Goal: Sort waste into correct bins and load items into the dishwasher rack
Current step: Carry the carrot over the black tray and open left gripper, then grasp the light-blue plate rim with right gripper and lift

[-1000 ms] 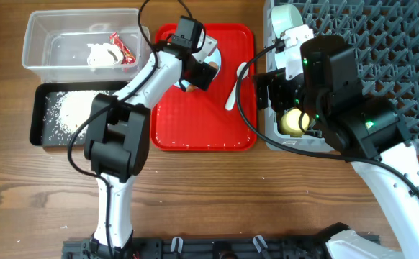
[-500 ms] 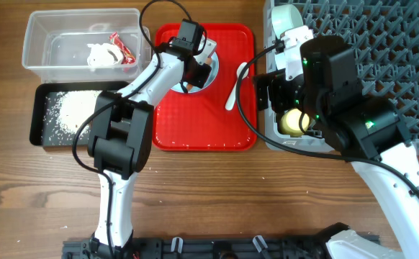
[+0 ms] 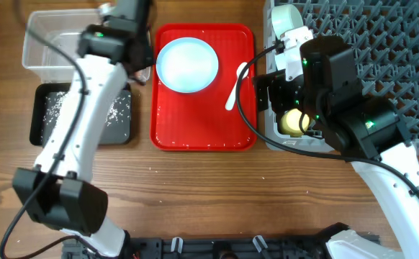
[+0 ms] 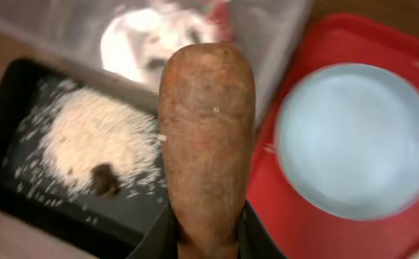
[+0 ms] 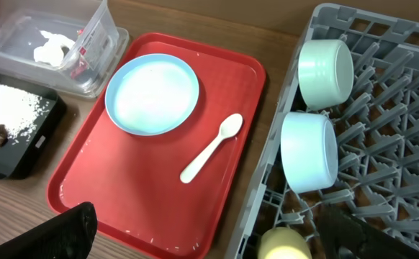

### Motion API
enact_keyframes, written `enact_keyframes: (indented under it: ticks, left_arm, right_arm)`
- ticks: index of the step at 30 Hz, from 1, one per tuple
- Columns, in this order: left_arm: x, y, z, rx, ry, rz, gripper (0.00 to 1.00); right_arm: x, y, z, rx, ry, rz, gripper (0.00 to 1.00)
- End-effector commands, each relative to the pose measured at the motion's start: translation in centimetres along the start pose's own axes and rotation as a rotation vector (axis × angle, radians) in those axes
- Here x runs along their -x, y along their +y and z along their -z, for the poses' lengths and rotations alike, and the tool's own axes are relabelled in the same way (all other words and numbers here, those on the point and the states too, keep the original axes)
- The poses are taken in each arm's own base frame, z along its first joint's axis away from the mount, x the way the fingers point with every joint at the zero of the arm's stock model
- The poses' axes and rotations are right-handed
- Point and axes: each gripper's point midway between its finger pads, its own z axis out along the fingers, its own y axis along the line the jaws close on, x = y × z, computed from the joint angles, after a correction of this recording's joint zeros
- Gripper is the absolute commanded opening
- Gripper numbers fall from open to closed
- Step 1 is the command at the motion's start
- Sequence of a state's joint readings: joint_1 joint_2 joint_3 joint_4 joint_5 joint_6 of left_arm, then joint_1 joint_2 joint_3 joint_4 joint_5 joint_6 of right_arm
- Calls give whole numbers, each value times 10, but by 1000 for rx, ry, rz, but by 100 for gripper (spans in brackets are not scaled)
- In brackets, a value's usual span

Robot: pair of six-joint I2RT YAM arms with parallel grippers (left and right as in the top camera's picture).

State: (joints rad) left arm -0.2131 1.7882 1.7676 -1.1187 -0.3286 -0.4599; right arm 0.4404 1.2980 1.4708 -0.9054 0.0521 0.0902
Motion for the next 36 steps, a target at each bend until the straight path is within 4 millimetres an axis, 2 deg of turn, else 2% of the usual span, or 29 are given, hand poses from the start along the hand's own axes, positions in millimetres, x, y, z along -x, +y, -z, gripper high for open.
enact_keyframes:
  ticks: [1, 5, 7, 10, 12, 14, 18, 21, 22, 23, 24, 26, 28, 29, 31, 32, 34, 36]
  left_arm:
    - [-16, 69, -52, 205, 63, 324, 5]
    - [-48, 123, -111, 290, 78, 628, 10]
    - [-62, 133, -134, 280, 75, 685, 10]
    - [-78, 142, -156, 274, 49, 713, 12]
    - [-82, 142, -160, 270, 40, 715, 27]
    - [-81, 142, -161, 268, 38, 715, 35]
    - [-80, 141, -160, 262, 46, 619, 49]
    - [-75, 142, -155, 258, 38, 566, 51]
    - [-71, 143, -149, 251, 29, 550, 52]
    - [-66, 142, -141, 242, 22, 539, 55]
    - [-61, 142, -132, 233, 12, 532, 57]
    - [-47, 137, -107, 176, -22, 469, 62]
    - [-34, 132, -79, 123, -79, 425, 71]
    - [-26, 128, -60, 94, -125, 409, 77]
    - [-14, 125, -29, 47, -201, 411, 96]
    - [-11, 124, -19, 31, -225, 415, 100]
    - [-5, 122, 1, 0, -273, 421, 100]
    - [-4, 121, 6, -9, -284, 420, 100]
  right_arm:
    - [1, 3, 5, 13, -9, -15, 100]
    - [-2, 3, 5, 12, 3, -15, 100]
    - [-2, 2, 5, 12, 3, -15, 100]
    - [-2, 2, 5, 12, 3, -15, 100]
    - [-2, 2, 5, 12, 3, -15, 100]
    - [-2, 2, 5, 12, 3, -15, 100]
    - [2, 11, 5, 59, -10, -13, 100]
    - [19, 14, 6, 76, -81, -22, 100]
    - [30, 18, 6, 99, -122, -37, 94]
    - [40, 19, 3, 107, -154, -75, 83]
    - [47, 21, -4, 116, -172, -101, 75]
    - [51, 24, -31, 125, -155, -175, 74]
    - [51, 32, -73, 154, -103, -235, 74]
    - [49, 38, -97, 177, -66, -261, 78]
    - [45, 46, -144, 195, 4, -317, 78]
    - [43, 47, -162, 189, 30, -345, 78]
    - [31, 47, -204, 168, 83, -420, 74]
    - [10, 43, -234, 120, 136, -520, 71]
